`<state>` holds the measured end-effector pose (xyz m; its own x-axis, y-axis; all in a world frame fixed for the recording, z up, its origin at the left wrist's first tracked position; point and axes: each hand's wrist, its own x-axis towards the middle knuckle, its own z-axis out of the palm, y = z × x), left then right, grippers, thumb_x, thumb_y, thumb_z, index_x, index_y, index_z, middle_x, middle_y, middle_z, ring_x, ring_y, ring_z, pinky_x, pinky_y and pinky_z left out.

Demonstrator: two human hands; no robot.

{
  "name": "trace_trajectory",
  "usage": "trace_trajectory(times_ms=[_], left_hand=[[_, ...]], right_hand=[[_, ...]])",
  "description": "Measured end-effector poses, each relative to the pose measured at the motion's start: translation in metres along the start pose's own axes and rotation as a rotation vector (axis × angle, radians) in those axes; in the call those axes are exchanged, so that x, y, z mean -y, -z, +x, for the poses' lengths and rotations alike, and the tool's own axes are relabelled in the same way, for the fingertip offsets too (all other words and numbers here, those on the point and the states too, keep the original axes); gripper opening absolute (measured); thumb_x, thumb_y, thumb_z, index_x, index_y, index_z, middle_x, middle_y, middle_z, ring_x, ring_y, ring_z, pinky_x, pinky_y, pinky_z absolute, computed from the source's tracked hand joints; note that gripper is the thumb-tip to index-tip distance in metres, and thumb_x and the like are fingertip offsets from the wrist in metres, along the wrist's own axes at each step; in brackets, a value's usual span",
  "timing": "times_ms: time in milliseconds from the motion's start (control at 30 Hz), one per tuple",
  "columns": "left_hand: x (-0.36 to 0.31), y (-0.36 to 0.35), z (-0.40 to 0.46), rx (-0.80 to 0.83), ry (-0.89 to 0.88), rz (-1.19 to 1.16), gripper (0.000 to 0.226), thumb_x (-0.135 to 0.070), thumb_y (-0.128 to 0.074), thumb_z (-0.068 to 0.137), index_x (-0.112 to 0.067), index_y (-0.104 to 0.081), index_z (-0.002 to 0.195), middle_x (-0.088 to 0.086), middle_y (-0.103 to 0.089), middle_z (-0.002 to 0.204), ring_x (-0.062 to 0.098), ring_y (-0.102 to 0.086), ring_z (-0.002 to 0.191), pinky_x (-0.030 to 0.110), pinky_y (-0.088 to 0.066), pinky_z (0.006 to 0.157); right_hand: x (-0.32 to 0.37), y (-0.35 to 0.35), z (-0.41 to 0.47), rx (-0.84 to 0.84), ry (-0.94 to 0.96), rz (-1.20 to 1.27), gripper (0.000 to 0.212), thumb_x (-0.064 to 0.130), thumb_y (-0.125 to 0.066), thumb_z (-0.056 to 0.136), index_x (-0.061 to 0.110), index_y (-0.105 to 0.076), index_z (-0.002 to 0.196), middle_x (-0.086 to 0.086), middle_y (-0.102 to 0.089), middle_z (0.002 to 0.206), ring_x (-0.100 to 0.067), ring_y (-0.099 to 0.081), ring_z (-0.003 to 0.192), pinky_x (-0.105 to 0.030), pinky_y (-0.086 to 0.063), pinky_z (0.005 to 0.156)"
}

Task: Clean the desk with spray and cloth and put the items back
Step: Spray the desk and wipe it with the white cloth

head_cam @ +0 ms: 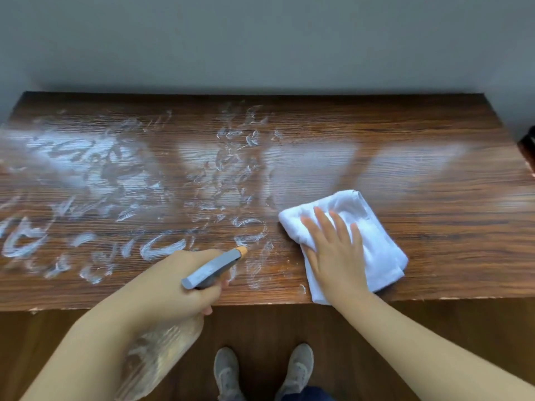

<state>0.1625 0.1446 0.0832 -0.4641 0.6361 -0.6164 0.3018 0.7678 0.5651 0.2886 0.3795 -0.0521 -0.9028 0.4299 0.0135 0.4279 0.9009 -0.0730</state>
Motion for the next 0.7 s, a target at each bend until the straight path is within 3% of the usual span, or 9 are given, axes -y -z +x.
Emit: trace_trajectory(times_ms=[100, 233, 333, 400, 500, 567, 700], left_hand=[[0.013, 0.014, 0.002, 0.009, -0.006, 0.060, 0.013, -0.025, -0.053, 0.097, -0.014, -0.056, 0.103, 0.004, -0.072, 0.082, 0.002, -0.072, 0.069, 0.036, -0.056, 0.076], [0.033, 0.032, 0.002, -0.001, -0.029, 0.127, 0.028, -0.031, -0.055, 0.097, -0.013, -0.056, 0.118, 0.004, -0.069, 0.091, 0.014, -0.064, 0.075, 0.031, -0.051, 0.072], [0.048, 0.043, 0.001, 0.013, -0.078, 0.108, 0.020, -0.027, -0.056, 0.097, -0.015, -0.058, 0.112, -0.014, -0.065, 0.074, 0.003, -0.059, 0.060, 0.020, -0.045, 0.060], [0.056, 0.050, 0.001, 0.020, -0.100, 0.107, 0.011, -0.025, -0.056, 0.097, -0.018, -0.059, 0.104, -0.015, -0.064, 0.073, 0.002, -0.060, 0.060, 0.017, -0.044, 0.058], [0.067, 0.059, 0.002, 0.039, -0.122, 0.083, 0.007, -0.025, -0.057, 0.096, -0.022, -0.060, 0.102, -0.001, -0.069, 0.083, 0.004, -0.069, 0.069, 0.028, -0.053, 0.068], [0.072, 0.063, 0.001, 0.039, -0.134, 0.093, 0.002, -0.024, -0.058, 0.096, -0.023, -0.060, 0.096, -0.005, -0.068, 0.078, 0.005, -0.067, 0.067, 0.028, -0.049, 0.065], [0.078, 0.066, -0.001, 0.022, -0.169, 0.085, 0.003, -0.022, -0.059, 0.095, -0.020, -0.058, 0.093, -0.016, -0.061, 0.065, 0.004, -0.061, 0.060, 0.018, -0.038, 0.057]], right_hand=[[0.029, -0.003, -0.023, 0.002, -0.006, -0.012, 0.055, 0.041, -0.028, 0.091, 0.026, -0.032, 0.144, -0.007, -0.038, 0.152, -0.030, -0.032, 0.139, -0.054, -0.024, 0.109], [0.074, -0.007, -0.011, 0.047, 0.028, -0.007, 0.054, 0.042, -0.028, 0.091, 0.026, -0.034, 0.141, -0.006, -0.040, 0.151, -0.030, -0.031, 0.138, -0.054, -0.023, 0.109], [0.088, -0.008, 0.026, 0.053, 0.033, 0.012, 0.050, 0.041, -0.031, 0.090, 0.026, -0.043, 0.136, -0.003, -0.045, 0.147, -0.027, -0.033, 0.136, -0.053, -0.023, 0.106], [0.089, -0.006, 0.053, 0.061, 0.014, 0.010, 0.051, 0.043, -0.030, 0.090, 0.026, -0.050, 0.134, -0.001, -0.046, 0.146, -0.027, -0.037, 0.135, -0.051, -0.020, 0.106], [0.081, -0.003, 0.086, 0.064, -0.054, 0.015, 0.051, 0.045, -0.027, 0.095, 0.028, -0.043, 0.141, 0.004, -0.034, 0.154, -0.025, -0.028, 0.142, -0.049, -0.012, 0.110], [0.068, -0.003, 0.105, 0.064, -0.149, 0.006, 0.047, 0.044, -0.032, 0.099, 0.031, -0.035, 0.145, 0.007, -0.022, 0.158, -0.022, -0.017, 0.145, -0.049, -0.009, 0.113], [0.042, 0.000, 0.109, -0.001, -0.271, 0.013, 0.045, 0.042, -0.037, 0.100, 0.028, -0.038, 0.142, 0.005, -0.024, 0.158, -0.024, -0.020, 0.144, -0.052, -0.014, 0.113]])
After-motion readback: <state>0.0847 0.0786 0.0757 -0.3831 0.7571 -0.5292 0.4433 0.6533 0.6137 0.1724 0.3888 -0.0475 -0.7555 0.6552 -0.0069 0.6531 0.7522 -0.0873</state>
